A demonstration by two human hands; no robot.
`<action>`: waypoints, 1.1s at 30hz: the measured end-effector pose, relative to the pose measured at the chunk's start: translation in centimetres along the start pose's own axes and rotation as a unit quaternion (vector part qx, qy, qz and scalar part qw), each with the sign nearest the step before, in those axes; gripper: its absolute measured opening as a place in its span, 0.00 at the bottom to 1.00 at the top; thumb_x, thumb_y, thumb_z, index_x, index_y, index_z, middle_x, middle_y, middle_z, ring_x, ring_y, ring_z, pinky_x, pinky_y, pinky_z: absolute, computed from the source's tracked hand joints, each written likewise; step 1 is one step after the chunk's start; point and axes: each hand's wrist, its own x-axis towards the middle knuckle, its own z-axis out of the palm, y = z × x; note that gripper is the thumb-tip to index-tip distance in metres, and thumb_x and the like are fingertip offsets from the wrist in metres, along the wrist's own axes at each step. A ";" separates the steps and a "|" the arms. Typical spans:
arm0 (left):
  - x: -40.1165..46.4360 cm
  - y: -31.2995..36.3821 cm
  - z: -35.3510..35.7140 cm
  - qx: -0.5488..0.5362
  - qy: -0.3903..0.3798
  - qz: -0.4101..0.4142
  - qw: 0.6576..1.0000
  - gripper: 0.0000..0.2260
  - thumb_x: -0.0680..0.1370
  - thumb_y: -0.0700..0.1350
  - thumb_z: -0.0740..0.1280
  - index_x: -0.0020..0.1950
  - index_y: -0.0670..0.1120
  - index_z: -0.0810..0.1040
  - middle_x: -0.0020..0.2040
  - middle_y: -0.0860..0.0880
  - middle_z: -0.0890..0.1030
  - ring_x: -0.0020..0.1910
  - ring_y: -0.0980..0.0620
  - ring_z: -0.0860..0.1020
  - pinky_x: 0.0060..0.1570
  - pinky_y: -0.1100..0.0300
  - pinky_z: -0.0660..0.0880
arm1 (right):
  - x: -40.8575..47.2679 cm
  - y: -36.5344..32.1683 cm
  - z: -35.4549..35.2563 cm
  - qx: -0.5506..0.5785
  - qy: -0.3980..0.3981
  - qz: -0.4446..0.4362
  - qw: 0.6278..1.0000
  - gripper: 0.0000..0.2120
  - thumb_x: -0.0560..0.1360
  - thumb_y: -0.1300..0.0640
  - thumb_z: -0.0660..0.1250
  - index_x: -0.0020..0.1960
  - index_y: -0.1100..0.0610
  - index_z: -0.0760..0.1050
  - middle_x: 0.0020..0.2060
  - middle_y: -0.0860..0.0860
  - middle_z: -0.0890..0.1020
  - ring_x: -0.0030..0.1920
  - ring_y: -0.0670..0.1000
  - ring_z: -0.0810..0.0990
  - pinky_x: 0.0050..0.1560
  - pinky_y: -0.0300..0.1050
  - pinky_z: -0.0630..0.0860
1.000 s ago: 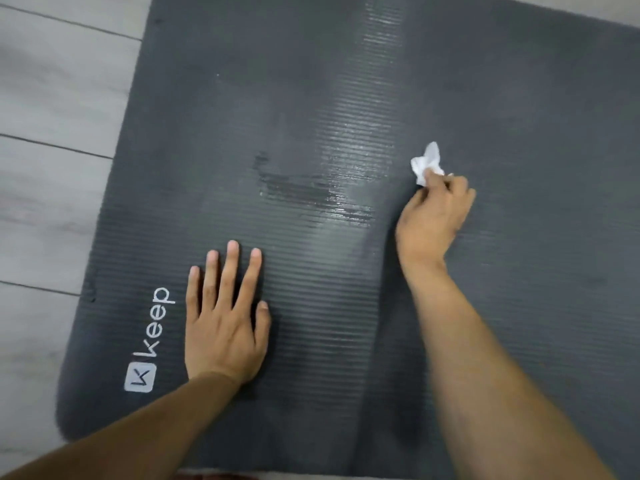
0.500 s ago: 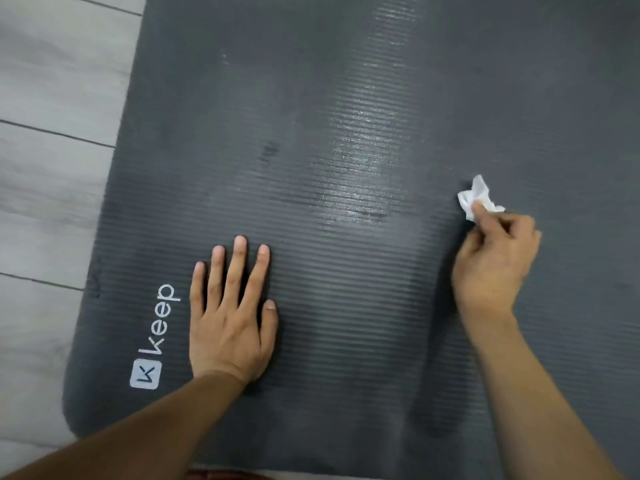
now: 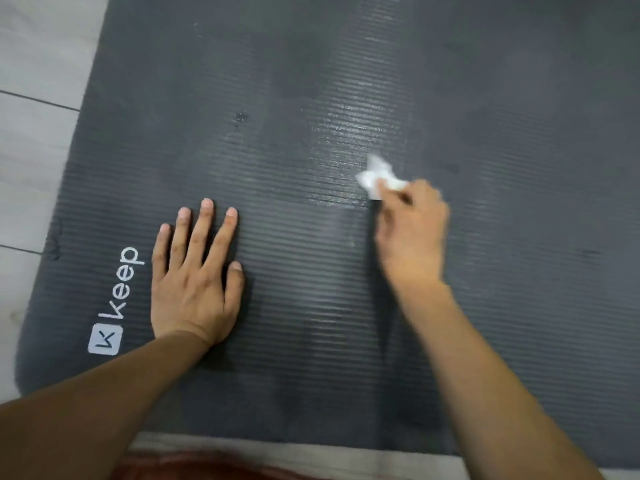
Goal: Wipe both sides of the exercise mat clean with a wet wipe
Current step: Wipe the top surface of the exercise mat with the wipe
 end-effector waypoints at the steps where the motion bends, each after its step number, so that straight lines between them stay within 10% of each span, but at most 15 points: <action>1: 0.0 0.0 0.0 -0.001 0.003 0.000 1.000 0.30 0.81 0.53 0.54 0.84 0.51 0.57 0.84 0.47 0.55 0.83 0.43 0.53 0.81 0.42 0.49 | -0.6 3.3 -1.3 -0.012 0.002 0.059 0.998 0.19 0.70 0.60 0.60 0.57 0.53 0.82 0.42 0.59 0.76 0.40 0.63 0.74 0.41 0.54 0.70; 5: -0.2 0.2 0.0 -0.006 0.017 -0.001 1.000 0.29 0.81 0.52 0.54 0.84 0.51 0.58 0.84 0.46 0.56 0.83 0.42 0.54 0.81 0.42 0.49 | -1.6 5.1 -2.2 0.016 0.038 0.265 0.963 0.16 0.72 0.62 0.61 0.56 0.57 0.81 0.44 0.59 0.74 0.45 0.61 0.74 0.50 0.49 0.70; 8: -0.2 0.1 0.2 -0.007 0.026 0.003 1.000 0.29 0.82 0.52 0.54 0.84 0.51 0.58 0.84 0.46 0.56 0.83 0.42 0.54 0.81 0.42 0.49 | -1.1 -4.4 1.1 0.085 0.035 0.216 0.972 0.10 0.75 0.60 0.63 0.53 0.59 0.80 0.39 0.44 0.69 0.47 0.34 0.70 0.46 0.23 0.62; 11: -0.3 -0.3 0.5 -0.010 0.034 0.005 0.999 0.29 0.82 0.51 0.55 0.83 0.49 0.59 0.84 0.46 0.57 0.83 0.42 0.55 0.81 0.42 0.50 | -2.4 -16.3 2.0 0.100 -0.043 -0.021 0.994 0.11 0.76 0.57 0.63 0.56 0.55 0.80 0.45 0.50 0.75 0.49 0.47 0.72 0.52 0.43 0.68; 15: -0.1 -0.1 0.3 -0.019 0.029 -0.003 0.999 0.29 0.81 0.51 0.54 0.83 0.50 0.59 0.84 0.46 0.58 0.83 0.42 0.55 0.81 0.42 0.50 | -2.3 -14.7 1.0 0.104 -0.079 -0.088 0.987 0.10 0.74 0.57 0.64 0.53 0.52 0.81 0.45 0.52 0.75 0.46 0.55 0.73 0.48 0.50 0.67; 21: -0.1 0.1 0.1 -0.033 0.017 -0.001 0.999 0.29 0.82 0.52 0.52 0.84 0.52 0.57 0.84 0.47 0.57 0.83 0.42 0.53 0.81 0.42 0.48 | -5.7 3.9 -4.5 -0.035 -0.017 0.133 0.990 0.14 0.71 0.62 0.64 0.54 0.55 0.82 0.41 0.59 0.75 0.41 0.63 0.75 0.42 0.54 0.71; 25: -0.4 -0.1 0.3 -0.037 0.031 0.007 0.999 0.28 0.82 0.52 0.52 0.83 0.51 0.58 0.84 0.46 0.58 0.83 0.42 0.54 0.81 0.43 0.48 | -5.7 -0.1 -2.9 0.008 0.003 0.261 0.965 0.12 0.69 0.64 0.65 0.51 0.59 0.82 0.42 0.61 0.75 0.43 0.64 0.74 0.45 0.56 0.74; 33: -4.8 -2.9 -0.6 -0.100 0.030 0.058 0.993 0.29 0.80 0.51 0.56 0.82 0.46 0.61 0.82 0.40 0.59 0.81 0.38 0.58 0.81 0.43 0.51 | -7.6 -17.1 -0.7 0.019 -0.072 -0.120 0.990 0.07 0.73 0.57 0.66 0.49 0.53 0.81 0.46 0.52 0.77 0.46 0.55 0.75 0.46 0.49 0.71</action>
